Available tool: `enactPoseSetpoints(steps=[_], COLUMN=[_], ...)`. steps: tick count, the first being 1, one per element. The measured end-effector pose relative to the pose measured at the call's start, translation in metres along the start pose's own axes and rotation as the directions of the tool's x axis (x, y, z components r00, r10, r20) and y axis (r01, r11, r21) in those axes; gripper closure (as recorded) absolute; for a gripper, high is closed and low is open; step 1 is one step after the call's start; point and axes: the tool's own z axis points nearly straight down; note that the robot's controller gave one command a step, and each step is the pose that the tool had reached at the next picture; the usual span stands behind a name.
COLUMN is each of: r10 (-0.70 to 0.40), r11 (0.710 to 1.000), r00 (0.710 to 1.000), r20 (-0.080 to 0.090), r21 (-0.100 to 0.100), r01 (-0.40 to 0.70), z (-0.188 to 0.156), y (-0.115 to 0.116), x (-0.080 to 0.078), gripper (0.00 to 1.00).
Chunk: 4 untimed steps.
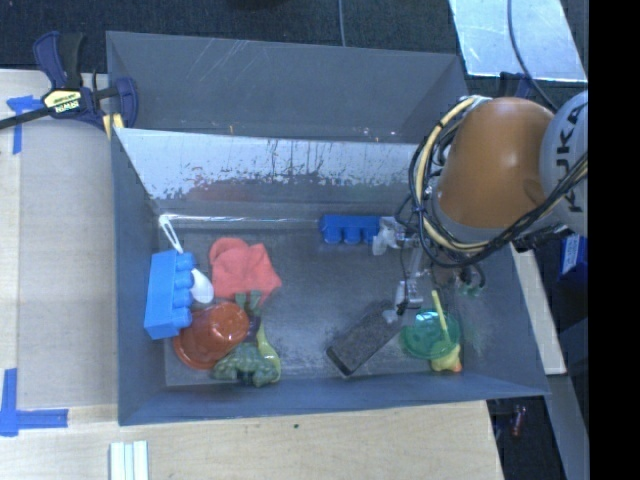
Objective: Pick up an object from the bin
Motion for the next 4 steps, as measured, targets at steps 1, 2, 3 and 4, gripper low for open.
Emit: enactPoseSetpoints(steps=[1,2,3,4], r10=[-0.001,-0.027,-0.088,-0.381], r11=[1.000,1.000,0.996,0.925], r00=[1.000,1.000,0.996,0.924], r20=[0.009,0.010,0.017,0.011], r21=[0.000,0.001,0.001,0.007], r01=[0.001,0.027,0.088,0.381], z=[-0.005,0.035,0.097,0.078], y=[0.000,-0.030,-0.047,-0.019], x=[-0.002,0.042,0.028,0.047], gripper=[0.00,0.00,0.00,1.00])
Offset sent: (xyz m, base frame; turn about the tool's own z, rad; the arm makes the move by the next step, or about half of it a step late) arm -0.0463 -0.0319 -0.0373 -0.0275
